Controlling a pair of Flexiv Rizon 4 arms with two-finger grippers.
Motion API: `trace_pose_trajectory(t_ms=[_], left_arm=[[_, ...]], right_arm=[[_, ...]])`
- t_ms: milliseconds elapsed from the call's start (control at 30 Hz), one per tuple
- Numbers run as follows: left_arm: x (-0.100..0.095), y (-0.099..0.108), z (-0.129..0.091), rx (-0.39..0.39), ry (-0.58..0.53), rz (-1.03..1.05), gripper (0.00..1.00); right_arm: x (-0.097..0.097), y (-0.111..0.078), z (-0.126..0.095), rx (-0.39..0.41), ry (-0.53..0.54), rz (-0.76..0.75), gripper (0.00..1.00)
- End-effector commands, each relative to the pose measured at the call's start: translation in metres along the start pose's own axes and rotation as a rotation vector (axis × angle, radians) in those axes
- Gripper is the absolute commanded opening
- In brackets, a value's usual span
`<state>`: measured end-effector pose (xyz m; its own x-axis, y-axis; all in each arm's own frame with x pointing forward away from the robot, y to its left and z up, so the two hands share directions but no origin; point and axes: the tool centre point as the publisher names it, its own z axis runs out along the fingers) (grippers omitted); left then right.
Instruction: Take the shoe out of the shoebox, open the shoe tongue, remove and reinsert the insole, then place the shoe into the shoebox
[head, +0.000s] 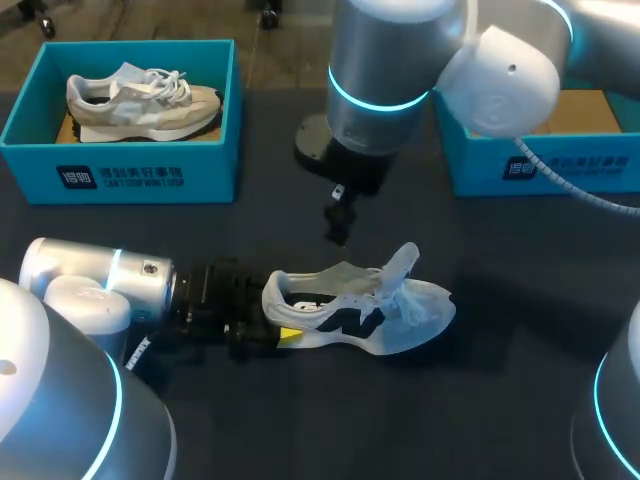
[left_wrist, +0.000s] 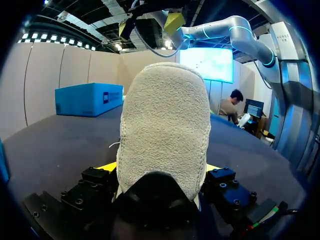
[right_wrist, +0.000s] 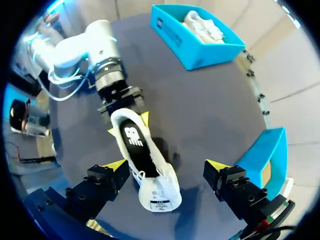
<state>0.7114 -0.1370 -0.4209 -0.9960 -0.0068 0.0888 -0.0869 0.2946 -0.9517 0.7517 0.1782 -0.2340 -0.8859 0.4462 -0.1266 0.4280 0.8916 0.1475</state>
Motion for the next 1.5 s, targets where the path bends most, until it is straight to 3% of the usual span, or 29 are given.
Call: trace_pose_trajectory(t_ms=[33,600,733,1033,1067,1100,1167,1267,1300,1400,1500], left_arm=[[-0.002,0.002,0.001,-0.004,0.001,-0.001,0.0],[-0.002,0.002,0.001,-0.004,0.001,-0.001,0.0],[-0.002,0.002,0.001,-0.004,0.001,-0.001,0.0],[-0.002,0.002,0.001,-0.004,0.001,-0.001,0.0],[-0.002,0.002,0.001,-0.004,0.001,-0.001,0.0],[-0.002,0.002,0.001,-0.004,0.001,-0.001,0.0],[-0.002,0.002,0.001,-0.004,0.001,-0.001,0.0],[-0.002,0.002,0.001,-0.004,0.001,-0.001,0.0],[-0.002,0.002,0.001,-0.004,0.001,-0.001,0.0],[-0.002,0.002,0.001,-0.004,0.001,-0.001,0.0],[-0.002,0.002,0.001,-0.004,0.001,-0.001,0.0]], right_arm=[[0.005,0.0,0.003,-0.008,0.027,0.018,1.0],[0.005,0.0,0.003,-0.008,0.027,0.018,1.0],[0.009,0.005,0.01,0.06,0.023,-0.13,1.0],[0.032,0.01,0.012,0.113,0.059,-0.214,1.0],[0.037,0.01,0.013,0.109,0.066,-0.213,0.95],[0.039,0.011,0.014,0.107,0.073,-0.223,0.49],[0.043,0.015,0.017,0.108,0.078,-0.251,0.36],[0.047,0.019,0.021,0.097,0.078,-0.308,0.28],[0.05,0.021,0.024,0.078,0.077,-0.364,0.17],[0.053,0.022,0.03,0.087,0.099,-0.407,0.13],[0.054,0.022,0.039,0.095,0.121,-0.435,0.0]])
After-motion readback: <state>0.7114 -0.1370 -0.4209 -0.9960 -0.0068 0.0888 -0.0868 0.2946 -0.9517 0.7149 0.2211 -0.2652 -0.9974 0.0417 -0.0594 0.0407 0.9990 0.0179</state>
